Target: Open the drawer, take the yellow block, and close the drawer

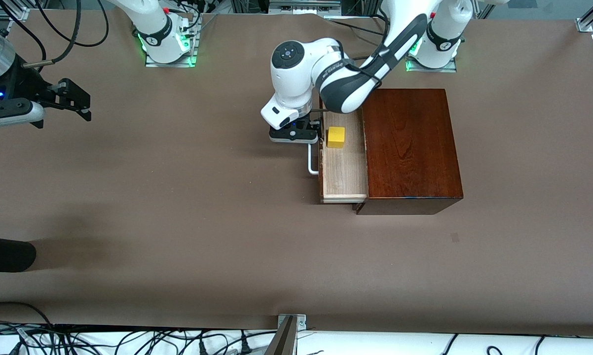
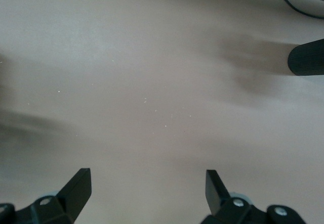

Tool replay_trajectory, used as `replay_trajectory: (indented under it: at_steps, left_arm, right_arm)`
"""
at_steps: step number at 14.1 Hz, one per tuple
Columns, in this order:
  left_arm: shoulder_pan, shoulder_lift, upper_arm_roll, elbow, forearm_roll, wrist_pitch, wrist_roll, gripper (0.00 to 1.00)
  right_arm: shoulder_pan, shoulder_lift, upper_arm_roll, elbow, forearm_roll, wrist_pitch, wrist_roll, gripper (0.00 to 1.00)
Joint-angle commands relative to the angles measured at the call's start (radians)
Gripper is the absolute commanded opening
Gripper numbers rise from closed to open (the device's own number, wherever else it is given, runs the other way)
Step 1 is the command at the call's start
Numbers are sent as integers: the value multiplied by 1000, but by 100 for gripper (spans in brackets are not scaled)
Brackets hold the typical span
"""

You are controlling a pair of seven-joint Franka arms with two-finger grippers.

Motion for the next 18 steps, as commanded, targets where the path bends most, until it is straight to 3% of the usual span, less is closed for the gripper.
replay_trajectory:
  at_steps: [1,4,8,15,16,18]
  left_arm:
    - [4,-76,2,46,1,-171,80,100]
    - [60,-127,2,121,1,-355,175,100]
    - [217,-211,0,124,-17,-438,400,100]
    - [580,-307,5,131,-313,-460,798,100]
    - [591,-333,29,123,-344,-458,861,100]
    - [553,-382,155,108,-352,-458,973,100]
  right_arm:
    - [0,-1,0,12,3,-10,9,100]
    - [0,4,0,12,4,-2,3,100]
    - [15,28,14,14,4,10,15,100]
    - [78,111,14,14,-5,34,-2,100]
    - [87,139,15,12,0,33,1,100]
    - [142,171,20,2,41,31,-6,100]
